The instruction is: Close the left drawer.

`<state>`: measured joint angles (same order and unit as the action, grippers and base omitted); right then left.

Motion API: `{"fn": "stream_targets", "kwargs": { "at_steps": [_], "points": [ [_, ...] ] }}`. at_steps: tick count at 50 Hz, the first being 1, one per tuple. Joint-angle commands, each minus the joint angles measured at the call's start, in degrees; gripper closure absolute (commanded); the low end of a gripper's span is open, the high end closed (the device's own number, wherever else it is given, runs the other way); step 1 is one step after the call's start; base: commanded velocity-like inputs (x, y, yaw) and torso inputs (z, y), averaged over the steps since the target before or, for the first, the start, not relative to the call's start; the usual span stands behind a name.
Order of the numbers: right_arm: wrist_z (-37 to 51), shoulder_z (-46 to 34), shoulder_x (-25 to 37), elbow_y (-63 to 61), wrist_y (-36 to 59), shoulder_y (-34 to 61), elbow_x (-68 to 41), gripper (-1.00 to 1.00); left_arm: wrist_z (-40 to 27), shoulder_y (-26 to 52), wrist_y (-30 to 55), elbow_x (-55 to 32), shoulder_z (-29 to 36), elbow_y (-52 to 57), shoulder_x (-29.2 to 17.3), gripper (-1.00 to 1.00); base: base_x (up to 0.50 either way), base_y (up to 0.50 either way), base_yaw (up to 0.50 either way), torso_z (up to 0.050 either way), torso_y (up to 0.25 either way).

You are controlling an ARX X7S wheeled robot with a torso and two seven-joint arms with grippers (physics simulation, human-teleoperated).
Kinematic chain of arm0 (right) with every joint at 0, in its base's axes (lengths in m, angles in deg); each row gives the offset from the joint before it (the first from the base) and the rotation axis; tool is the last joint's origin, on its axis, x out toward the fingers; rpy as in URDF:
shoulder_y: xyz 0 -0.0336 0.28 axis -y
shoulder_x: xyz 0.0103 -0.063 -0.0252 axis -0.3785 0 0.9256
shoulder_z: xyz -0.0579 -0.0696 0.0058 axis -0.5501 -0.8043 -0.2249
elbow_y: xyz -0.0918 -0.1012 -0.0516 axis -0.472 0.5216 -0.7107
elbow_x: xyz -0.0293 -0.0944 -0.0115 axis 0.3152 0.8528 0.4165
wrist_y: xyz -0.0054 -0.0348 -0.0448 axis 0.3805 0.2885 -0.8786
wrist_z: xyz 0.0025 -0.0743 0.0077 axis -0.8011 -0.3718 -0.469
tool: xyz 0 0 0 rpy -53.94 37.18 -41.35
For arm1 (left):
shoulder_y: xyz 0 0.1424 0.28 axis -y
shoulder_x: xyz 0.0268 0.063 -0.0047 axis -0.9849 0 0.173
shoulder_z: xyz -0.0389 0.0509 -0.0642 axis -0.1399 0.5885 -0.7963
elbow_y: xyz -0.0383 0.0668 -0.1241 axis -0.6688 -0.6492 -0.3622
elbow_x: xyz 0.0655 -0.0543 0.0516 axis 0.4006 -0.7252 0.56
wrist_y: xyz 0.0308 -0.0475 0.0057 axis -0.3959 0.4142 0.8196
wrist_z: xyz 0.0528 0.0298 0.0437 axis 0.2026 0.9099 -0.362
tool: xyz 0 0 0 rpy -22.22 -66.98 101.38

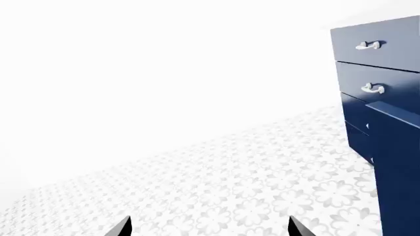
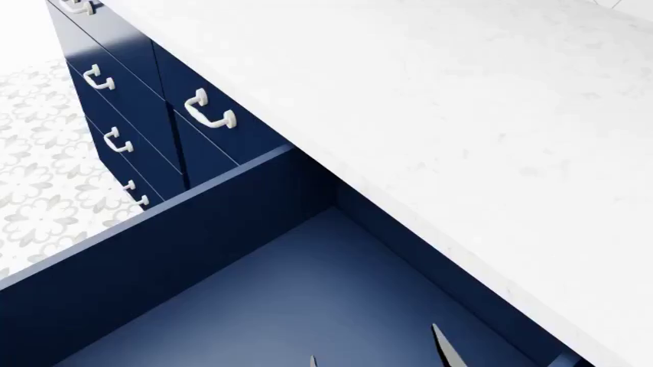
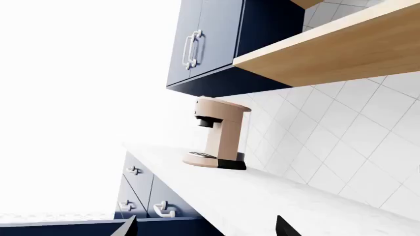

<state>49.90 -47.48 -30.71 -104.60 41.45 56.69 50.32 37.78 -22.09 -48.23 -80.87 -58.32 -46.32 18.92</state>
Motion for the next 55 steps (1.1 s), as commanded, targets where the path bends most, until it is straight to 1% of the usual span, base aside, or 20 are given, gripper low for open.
{"fn": "stream_targets", "kwargs": {
  "at_steps": [1,4,9,12,16,19,22,26,30,39,47,55],
  "points": [
    [0.85,-0.44,0.29,-2.08,0.55,-1.27,1.76,-1.00,2.40,0.35,-5.34,-0.03,0.84,-14.28,0.49,-1.00,0.00,0.00,0.00,0.000,0.000],
    [1.30,-0.24,0.27,-3.11,1.00,-1.49,2.06,-1.00,3.30,1.50,-6.96,0.32,1.98,-18.04,0.51,-1.00,0.00,0.00,0.00,0.000,0.000],
    [1.43,-0.56,0.25,-2.94,0.84,-1.53,2.58,-1.00,4.42,2.53,-8.33,0.10,2.85,-20.76,0.38,-1.00,0.00,0.00,0.00,0.000,0.000],
    [1.53,-0.74,0.31,-3.01,0.92,-1.69,2.98,-1.00,5.86,4.62,-10.27,-0.05,3.95,-26.11,0.25,-1.00,0.00,0.00,0.00,0.000,0.000],
    [1.65,-0.92,0.21,-3.01,1.12,-1.64,3.11,-1.00,6.50,5.85,-10.98,0.01,4.57,-29.17,0.13,-1.00,0.00,0.00,0.00,0.000,0.000],
    [1.86,-0.82,0.20,-2.73,1.01,-1.60,3.18,-1.00,6.67,5.91,-10.02,0.09,4.98,-28.35,-0.07,-1.00,0.00,0.00,0.00,0.000,0.000],
    [1.87,-1.00,0.08,-2.16,0.97,-1.36,3.17,-1.00,6.53,5.33,-7.77,0.17,5.41,-24.64,-0.25,-1.00,0.00,0.00,0.00,0.000,0.000],
    [1.88,-1.00,0.07,-1.91,1.07,-1.14,2.81,-1.00,6.17,3.92,-2.74,1.38,6.15,-15.65,-1.68,-1.00,0.00,0.00,0.00,0.000,0.000],
    [2.15,-0.55,0.23,-1.99,1.04,-1.25,2.41,-1.00,6.62,3.39,0.84,0.87,6.19,-10.24,-2.80,-1.00,0.00,0.00,0.00,0.000,0.000],
    [2.28,-0.60,0.22,-1.14,0.59,-0.98,2.10,-1.00,6.74,3.29,2.55,0.94,6.49,-7.87,-3.41,-1.00,0.00,0.00,0.00,0.000,0.000],
    [2.41,-0.45,0.57,-1.22,0.30,-1.34,1.68,-1.00,8.25,5.30,2.57,0.36,8.43,-10.20,-3.46,-1.00,0.00,0.00,0.00,0.000,0.000],
    [2.64,-0.54,0.60,-1.03,0.29,-1.34,1.72,-1.00,8.83,6.61,4.55,0.52,9.61,-8.93,-4.29,-1.00,0.00,0.00,0.00,0.000,0.000]
  ]
}}
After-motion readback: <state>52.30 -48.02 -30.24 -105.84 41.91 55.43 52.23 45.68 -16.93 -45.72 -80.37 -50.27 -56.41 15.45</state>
